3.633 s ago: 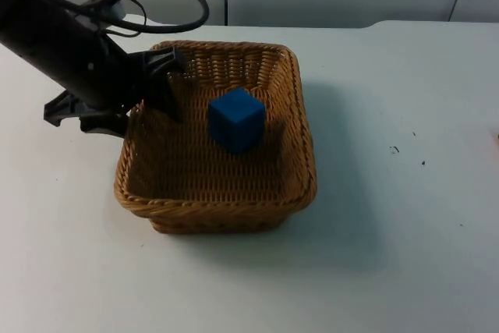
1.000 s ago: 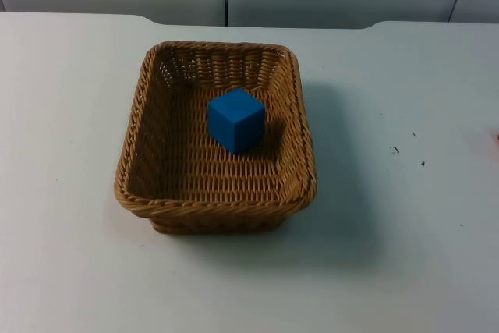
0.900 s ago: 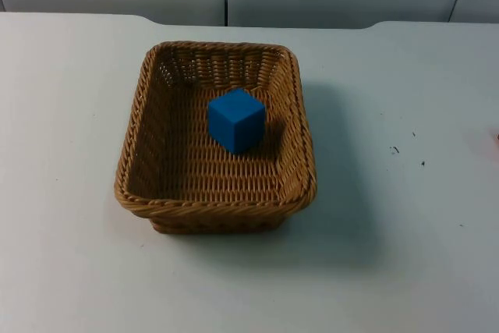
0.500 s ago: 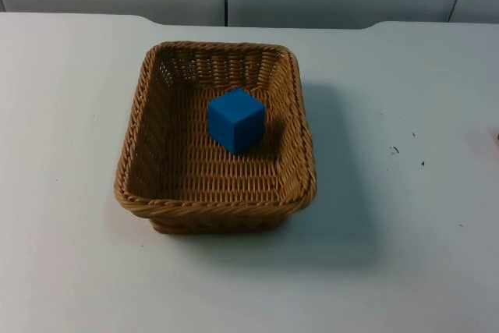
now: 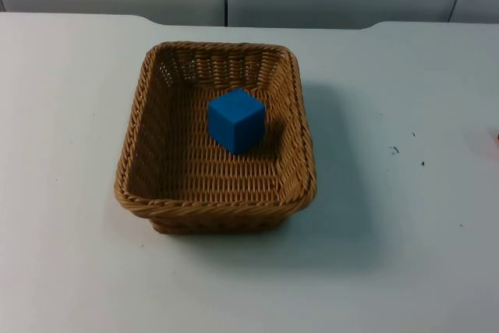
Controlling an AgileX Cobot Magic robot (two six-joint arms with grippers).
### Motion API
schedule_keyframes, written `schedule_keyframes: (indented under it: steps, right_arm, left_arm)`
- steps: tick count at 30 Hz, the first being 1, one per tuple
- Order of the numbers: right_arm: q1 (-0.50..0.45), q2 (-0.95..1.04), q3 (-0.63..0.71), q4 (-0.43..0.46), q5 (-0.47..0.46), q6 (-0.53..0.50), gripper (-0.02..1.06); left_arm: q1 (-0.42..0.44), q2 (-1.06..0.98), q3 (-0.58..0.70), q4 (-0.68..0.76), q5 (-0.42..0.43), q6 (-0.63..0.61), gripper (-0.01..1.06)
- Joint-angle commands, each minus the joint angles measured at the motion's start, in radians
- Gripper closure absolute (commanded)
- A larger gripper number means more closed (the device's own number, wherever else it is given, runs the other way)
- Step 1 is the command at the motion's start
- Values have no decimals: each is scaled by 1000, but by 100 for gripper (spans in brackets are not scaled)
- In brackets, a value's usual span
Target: Pick up the basket with the left hand and place the blue cube into the basket with the right hand.
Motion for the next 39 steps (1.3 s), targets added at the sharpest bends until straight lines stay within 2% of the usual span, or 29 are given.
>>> schedule_keyframes:
  steps: [1,9,16,24,31,39]
  right_arm:
    - [4,-28,4,7,36,1,23]
    - [4,-146,4,7,170,1,23]
    - [4,-242,9,-5,238,-2,23]
    - [4,-247,38,-31,209,-7,23]
    - [4,-247,47,-88,196,-7,23]
    - [4,-247,47,-80,197,-25,23]
  left_arm:
    - [3,-24,3,19,18,-12,37]
    - [3,-105,3,149,79,-110,37]
    - [3,-106,3,188,122,-116,37]
    - [3,-106,8,204,127,-116,37]
    - [3,-106,74,226,112,-116,37]
    - [3,-106,96,267,99,-196,37]
